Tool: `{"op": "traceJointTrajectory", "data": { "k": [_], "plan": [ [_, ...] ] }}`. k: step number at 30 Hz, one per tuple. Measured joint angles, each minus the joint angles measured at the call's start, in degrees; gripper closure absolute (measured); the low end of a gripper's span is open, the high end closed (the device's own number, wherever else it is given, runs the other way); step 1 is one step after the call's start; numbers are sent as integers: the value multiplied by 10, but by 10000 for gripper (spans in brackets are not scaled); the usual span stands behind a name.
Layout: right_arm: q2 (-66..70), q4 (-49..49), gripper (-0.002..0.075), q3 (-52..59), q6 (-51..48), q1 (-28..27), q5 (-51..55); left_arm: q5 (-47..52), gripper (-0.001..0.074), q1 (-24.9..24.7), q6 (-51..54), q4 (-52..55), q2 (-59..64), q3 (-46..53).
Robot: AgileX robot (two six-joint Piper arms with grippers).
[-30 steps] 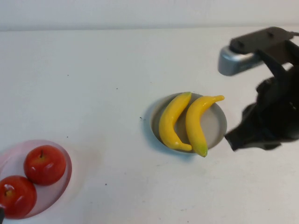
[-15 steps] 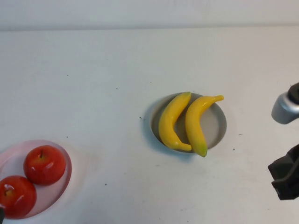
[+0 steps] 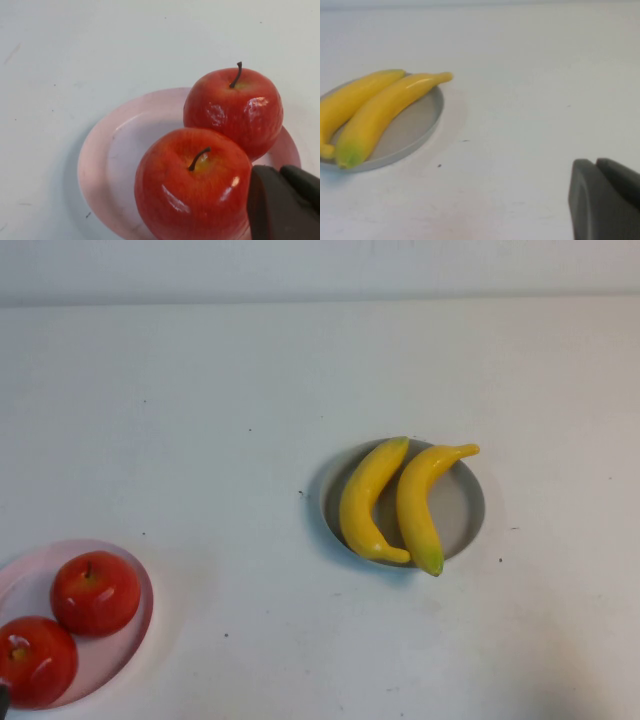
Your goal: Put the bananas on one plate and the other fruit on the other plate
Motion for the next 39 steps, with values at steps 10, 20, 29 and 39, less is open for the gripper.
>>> {"op": "traceJointTrajectory", "data": {
  "k": [10, 20, 29, 39],
  "plan": [
    [-223, -2, 741, 52, -1, -58, 86, 0, 733, 0, 0, 0, 0, 0],
    [-256, -11, 741, 52, -57, -59, 193, 0, 733, 0, 0, 0, 0, 0],
    [-256, -14, 741, 52, -62, -59, 193, 0, 733, 0, 0, 0, 0, 0],
    [-256, -15, 741, 52, -63, -59, 194, 0, 733, 0, 0, 0, 0, 0]
  ]
}}
